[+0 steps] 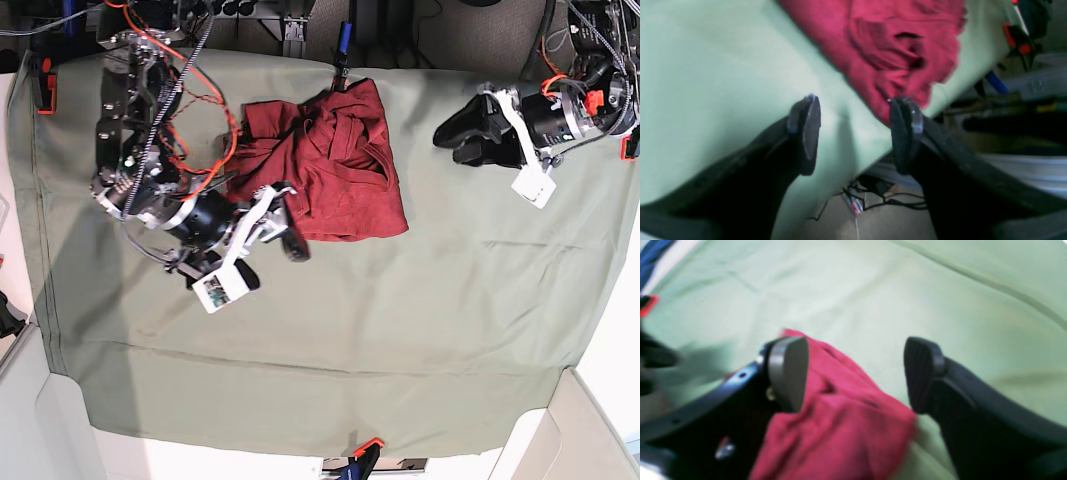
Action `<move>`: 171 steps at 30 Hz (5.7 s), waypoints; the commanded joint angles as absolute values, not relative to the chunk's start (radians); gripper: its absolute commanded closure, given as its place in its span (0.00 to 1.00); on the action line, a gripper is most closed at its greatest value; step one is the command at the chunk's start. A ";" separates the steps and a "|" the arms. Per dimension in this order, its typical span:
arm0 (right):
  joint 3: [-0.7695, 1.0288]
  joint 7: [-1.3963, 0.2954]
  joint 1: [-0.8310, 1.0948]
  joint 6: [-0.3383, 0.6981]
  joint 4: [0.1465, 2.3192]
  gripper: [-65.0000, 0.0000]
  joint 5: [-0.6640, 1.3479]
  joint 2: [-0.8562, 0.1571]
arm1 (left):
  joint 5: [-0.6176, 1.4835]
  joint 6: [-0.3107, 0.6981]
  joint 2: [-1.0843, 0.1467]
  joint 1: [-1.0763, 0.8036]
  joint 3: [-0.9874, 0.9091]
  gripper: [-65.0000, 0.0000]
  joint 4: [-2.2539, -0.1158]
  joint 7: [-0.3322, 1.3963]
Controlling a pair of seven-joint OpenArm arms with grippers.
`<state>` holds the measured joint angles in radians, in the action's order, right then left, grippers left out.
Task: Fold the T-shirt properly
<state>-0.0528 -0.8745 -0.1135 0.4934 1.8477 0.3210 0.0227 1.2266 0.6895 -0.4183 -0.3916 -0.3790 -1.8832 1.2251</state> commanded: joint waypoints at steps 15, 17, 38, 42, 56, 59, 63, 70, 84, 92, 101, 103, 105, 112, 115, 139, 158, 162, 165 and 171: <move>-0.060 -0.884 -0.118 0.551 1.796 1.00 0.554 -0.072 | 1.045 0.698 -0.260 -0.424 -0.099 0.46 -2.051 1.102; -0.106 -0.883 -0.119 0.551 1.770 1.00 0.554 -0.072 | 1.009 0.698 -0.249 -0.424 -0.094 0.46 -2.051 1.068; -0.374 -0.723 -0.355 0.550 1.227 1.00 0.334 0.071 | 0.880 0.698 -0.245 -0.435 -0.077 0.46 -1.924 0.970; -0.373 -0.686 -0.397 0.545 1.159 1.00 0.284 0.088 | 0.925 0.698 -0.245 -0.485 -0.077 0.46 -1.925 0.976; -0.373 -0.653 -0.429 0.538 1.160 1.00 0.269 0.083 | 0.981 0.698 -0.245 -0.524 -0.079 0.46 -1.992 1.023; -0.373 -0.642 -0.429 0.537 1.177 1.00 0.278 0.084 | 0.997 0.698 -0.247 -0.545 -0.079 0.46 -2.051 1.040; -0.373 -0.643 -0.429 0.538 1.218 1.00 0.316 0.087 | 0.992 0.698 -0.248 -0.576 -0.079 0.46 -2.110 1.041; -0.340 -0.679 -0.452 0.505 1.339 1.00 0.287 0.097 | 1.031 0.698 -0.249 -0.585 -0.125 0.46 -2.118 1.040; 0.051 -0.820 -0.348 0.494 1.498 1.00 0.447 -0.069 | 0.984 0.698 -0.249 -0.405 -0.115 0.46 -2.122 0.965; 0.057 -0.818 -0.253 0.495 1.498 1.00 0.472 -0.119 | 0.921 0.698 -0.226 -0.306 -0.009 0.46 -2.007 0.936; 0.057 -0.823 -0.252 0.498 1.498 1.00 0.478 -0.114 | 0.769 0.698 -0.258 -0.230 0.016 0.46 -1.868 0.917; 0.057 -0.823 -0.252 0.498 1.498 1.00 0.478 -0.116 | 0.771 0.698 -0.301 -0.233 0.007 0.46 -1.861 0.918; 0.057 -0.822 -0.252 0.498 1.498 1.00 0.474 -0.116 | 0.773 0.698 -0.348 -0.239 0.005 0.46 -1.860 0.924; 0.057 -0.804 -0.252 0.498 1.498 1.00 0.472 -0.116 | 0.857 0.698 -0.480 -0.255 0.005 0.46 -1.861 0.924; 0.057 -0.800 -0.254 0.498 1.498 1.00 0.472 -0.116 | 0.925 0.698 -0.502 -0.255 0.004 0.46 -1.882 0.931; 0.057 -0.762 -0.255 0.498 1.496 1.00 0.471 -0.112 | 1.112 0.698 -0.447 -0.379 -0.038 0.46 -2.059 1.098; 0.057 -0.770 -0.252 0.498 1.495 1.00 0.460 -0.097 | 0.763 0.698 -0.447 -0.402 0.113 1.00 -2.068 0.994; 0.057 -0.764 -0.252 0.498 1.495 1.00 0.460 -0.097 | 0.722 0.698 -0.447 -0.402 0.113 1.00 -2.048 0.959; 0.057 -0.756 -0.255 0.498 1.487 1.00 0.460 -0.096 | 0.681 0.698 -0.447 -0.402 0.113 1.00 -2.016 0.927; 0.057 -0.755 -0.258 0.498 1.478 1.00 0.460 -0.097 | 0.673 0.698 -0.447 -0.402 0.117 1.00 -1.945 0.917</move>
